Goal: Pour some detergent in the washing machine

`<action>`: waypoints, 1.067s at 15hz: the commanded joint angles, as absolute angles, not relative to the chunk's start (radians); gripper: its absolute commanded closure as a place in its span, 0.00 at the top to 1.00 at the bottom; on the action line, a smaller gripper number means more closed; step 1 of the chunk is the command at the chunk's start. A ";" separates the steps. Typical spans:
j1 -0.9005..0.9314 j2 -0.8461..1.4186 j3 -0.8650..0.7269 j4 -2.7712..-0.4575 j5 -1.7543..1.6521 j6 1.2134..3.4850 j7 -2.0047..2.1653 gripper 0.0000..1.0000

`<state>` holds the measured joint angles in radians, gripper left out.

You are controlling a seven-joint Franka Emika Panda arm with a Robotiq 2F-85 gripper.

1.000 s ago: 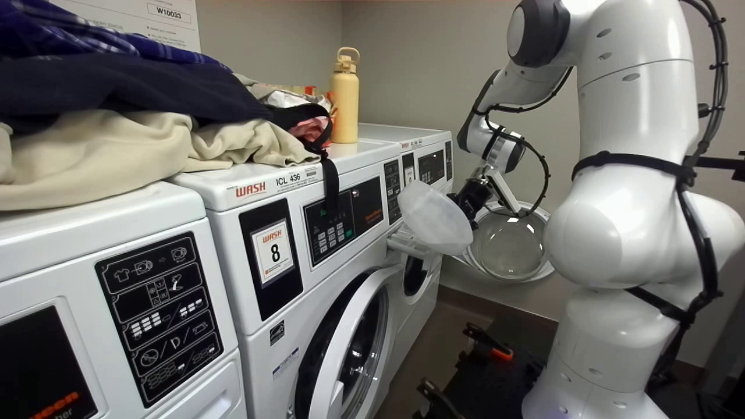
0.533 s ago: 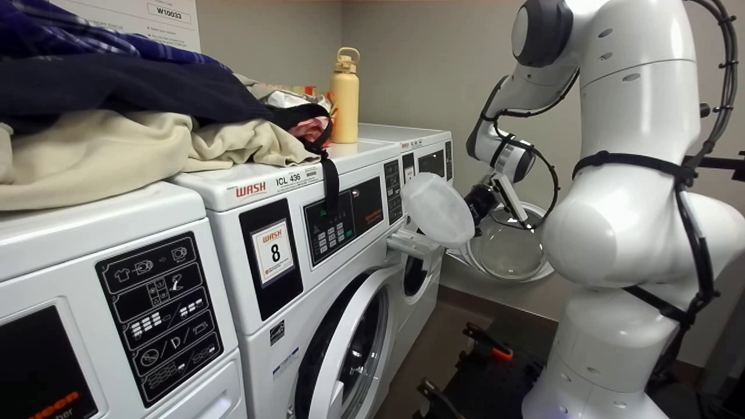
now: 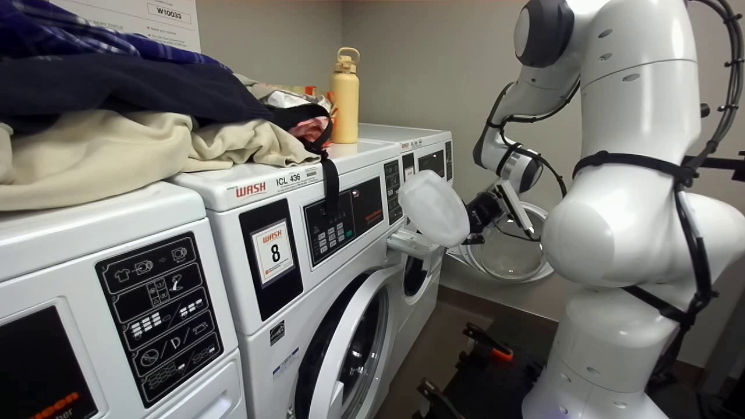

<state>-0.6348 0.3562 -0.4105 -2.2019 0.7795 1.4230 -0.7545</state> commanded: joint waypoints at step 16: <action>-0.689 0.336 -0.414 -2.283 0.927 1.321 -0.701 0.09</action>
